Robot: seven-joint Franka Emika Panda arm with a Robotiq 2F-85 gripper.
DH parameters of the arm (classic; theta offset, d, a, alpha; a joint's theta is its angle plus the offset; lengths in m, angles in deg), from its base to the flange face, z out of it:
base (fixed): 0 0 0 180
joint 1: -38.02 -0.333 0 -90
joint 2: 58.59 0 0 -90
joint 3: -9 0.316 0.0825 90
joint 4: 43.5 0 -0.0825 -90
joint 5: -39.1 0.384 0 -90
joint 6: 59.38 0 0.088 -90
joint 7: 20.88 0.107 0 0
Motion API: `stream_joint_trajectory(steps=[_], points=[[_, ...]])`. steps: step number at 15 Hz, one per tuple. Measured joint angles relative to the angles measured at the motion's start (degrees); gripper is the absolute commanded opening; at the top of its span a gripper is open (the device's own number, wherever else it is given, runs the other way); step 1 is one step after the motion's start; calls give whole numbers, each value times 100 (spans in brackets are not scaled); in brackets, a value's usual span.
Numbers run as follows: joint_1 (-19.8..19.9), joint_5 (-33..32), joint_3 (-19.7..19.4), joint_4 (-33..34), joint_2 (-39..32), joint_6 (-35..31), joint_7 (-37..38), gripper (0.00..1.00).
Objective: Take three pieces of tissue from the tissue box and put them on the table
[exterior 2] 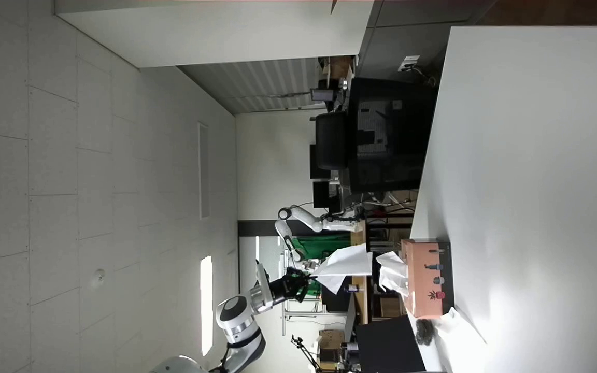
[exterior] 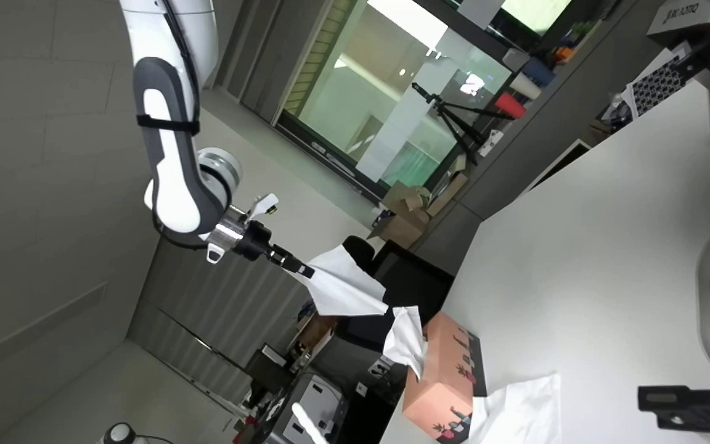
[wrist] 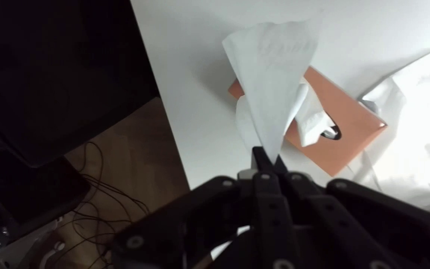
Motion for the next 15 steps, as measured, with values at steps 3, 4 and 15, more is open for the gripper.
stream_joint_trajectory(steps=[3,4,15], points=[[8,771,334,-167,297,798,-684,0],[10,1034,410,-190,352,1105,-889,0],[475,2470,390,180,-930,3678,-2274,0]])
